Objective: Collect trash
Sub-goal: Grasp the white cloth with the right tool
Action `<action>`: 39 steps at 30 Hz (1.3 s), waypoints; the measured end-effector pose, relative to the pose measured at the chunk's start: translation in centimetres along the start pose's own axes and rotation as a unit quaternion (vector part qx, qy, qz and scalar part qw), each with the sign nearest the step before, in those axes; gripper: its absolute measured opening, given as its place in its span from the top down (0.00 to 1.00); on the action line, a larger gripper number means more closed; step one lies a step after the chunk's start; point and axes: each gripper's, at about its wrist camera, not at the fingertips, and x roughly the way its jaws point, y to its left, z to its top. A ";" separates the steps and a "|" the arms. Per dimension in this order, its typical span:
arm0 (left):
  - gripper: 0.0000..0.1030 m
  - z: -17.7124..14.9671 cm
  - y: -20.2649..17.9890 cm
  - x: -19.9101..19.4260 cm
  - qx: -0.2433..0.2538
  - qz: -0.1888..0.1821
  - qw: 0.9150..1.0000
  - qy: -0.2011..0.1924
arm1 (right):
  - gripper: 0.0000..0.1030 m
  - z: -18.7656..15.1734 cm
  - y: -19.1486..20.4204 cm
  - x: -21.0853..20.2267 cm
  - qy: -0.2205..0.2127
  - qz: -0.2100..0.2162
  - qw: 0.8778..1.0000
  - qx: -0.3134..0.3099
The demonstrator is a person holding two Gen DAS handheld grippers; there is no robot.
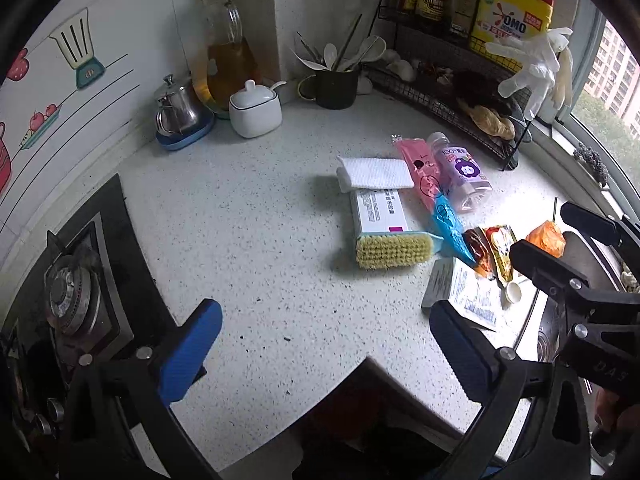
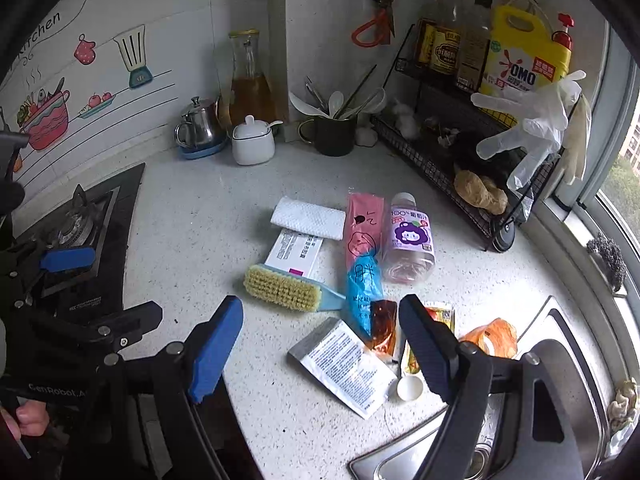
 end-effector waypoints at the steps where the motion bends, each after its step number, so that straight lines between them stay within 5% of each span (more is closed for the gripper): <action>1: 0.00 0.6 0.2 0.5 -0.003 0.000 1.000 0.002 | 0.23 0.5 -0.1 0.5 0.001 0.001 1.000 -0.001; 18: 0.00 9.3 5.8 13.1 0.035 -0.002 0.997 0.069 | 0.17 7.0 0.1 13.1 0.083 0.007 0.996 0.016; 33: 0.00 11.1 8.9 19.6 0.043 -0.017 0.993 0.110 | 0.17 8.3 1.4 20.8 0.167 0.014 0.985 0.038; 39: 0.00 11.0 9.3 20.4 0.051 -0.023 0.992 0.112 | 0.17 8.1 1.1 21.7 0.167 0.019 0.984 0.052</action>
